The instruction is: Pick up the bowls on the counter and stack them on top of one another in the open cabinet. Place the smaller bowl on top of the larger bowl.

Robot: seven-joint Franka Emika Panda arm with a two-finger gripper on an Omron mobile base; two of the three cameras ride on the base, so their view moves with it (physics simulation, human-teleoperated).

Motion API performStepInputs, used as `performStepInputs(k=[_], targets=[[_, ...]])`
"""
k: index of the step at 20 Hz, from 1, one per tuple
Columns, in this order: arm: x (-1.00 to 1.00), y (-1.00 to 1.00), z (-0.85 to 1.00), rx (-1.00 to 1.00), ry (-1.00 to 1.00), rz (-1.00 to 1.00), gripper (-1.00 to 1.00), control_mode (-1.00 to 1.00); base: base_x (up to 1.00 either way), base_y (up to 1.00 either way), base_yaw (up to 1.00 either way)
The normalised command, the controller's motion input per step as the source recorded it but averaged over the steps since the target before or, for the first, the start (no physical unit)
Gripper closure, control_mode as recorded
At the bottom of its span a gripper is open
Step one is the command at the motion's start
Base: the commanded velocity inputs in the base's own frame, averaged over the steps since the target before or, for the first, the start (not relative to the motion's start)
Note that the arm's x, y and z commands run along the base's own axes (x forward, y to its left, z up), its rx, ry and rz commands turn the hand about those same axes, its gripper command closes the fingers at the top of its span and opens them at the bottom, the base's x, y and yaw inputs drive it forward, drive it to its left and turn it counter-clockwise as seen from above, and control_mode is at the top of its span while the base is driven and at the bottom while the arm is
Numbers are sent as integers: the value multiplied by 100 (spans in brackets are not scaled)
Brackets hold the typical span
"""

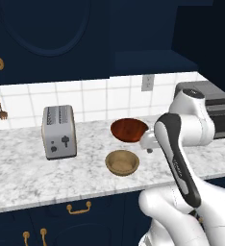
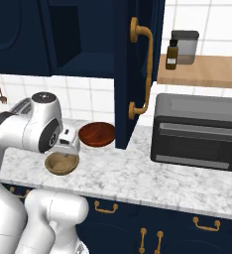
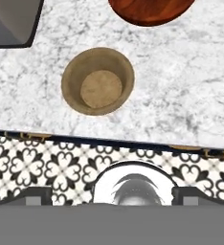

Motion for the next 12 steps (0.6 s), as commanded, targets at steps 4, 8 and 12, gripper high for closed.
performStepInputs(k=[4,8,12], targets=[[39,1,-48,0,0,0,-100,-100,0,0,0],[47,0,-43,0,0,0,-100,-100,0,0,0],[47,0,-41,0,0,0,-100,-100,0,0,0]])
